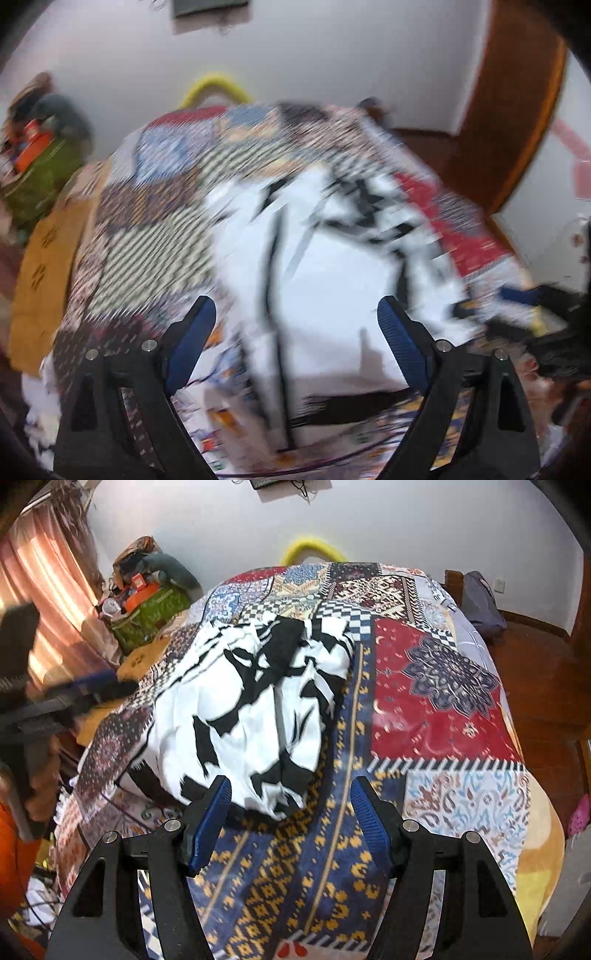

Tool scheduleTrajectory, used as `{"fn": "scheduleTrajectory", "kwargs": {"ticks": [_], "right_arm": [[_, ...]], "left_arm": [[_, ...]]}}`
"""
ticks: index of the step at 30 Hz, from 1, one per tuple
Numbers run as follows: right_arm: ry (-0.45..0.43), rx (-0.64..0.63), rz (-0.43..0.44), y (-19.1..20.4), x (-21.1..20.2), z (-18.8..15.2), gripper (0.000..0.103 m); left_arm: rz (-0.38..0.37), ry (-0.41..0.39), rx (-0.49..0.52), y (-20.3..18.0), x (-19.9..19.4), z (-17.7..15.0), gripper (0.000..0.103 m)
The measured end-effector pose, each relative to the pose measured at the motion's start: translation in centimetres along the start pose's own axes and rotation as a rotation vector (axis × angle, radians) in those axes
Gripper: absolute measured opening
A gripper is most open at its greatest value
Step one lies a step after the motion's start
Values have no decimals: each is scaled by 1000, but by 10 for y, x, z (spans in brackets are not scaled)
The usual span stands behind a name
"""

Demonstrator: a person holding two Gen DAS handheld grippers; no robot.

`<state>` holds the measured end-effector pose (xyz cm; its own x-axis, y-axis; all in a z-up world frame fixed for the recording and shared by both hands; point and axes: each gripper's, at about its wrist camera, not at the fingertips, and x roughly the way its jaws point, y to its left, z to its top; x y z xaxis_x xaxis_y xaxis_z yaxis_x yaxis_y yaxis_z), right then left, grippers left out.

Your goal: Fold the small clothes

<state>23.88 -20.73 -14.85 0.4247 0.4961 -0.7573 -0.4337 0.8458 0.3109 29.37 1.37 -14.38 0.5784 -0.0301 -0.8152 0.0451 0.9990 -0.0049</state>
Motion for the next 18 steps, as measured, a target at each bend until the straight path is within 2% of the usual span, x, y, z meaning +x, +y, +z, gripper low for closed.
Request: {"fn": "scheduleTrajectory", "kwargs": {"ticks": [4, 7, 10, 12, 18], "right_arm": [[32, -24, -3, 10, 23, 2, 64], [101, -43, -21, 15, 46, -2, 64], [166, -57, -39, 13, 63, -14, 64], [182, -64, -39, 12, 65, -20, 64], [161, -116, -50, 15, 42, -14, 64]], "left_arm": [[-7, 124, -32, 21, 36, -29, 89], [-11, 211, 11, 26, 63, -51, 91], [-41, 201, 17, 37, 67, -62, 99], [-48, 200, 28, 41, 65, -64, 99], [11, 166, 80, 48, 49, -65, 99]]}}
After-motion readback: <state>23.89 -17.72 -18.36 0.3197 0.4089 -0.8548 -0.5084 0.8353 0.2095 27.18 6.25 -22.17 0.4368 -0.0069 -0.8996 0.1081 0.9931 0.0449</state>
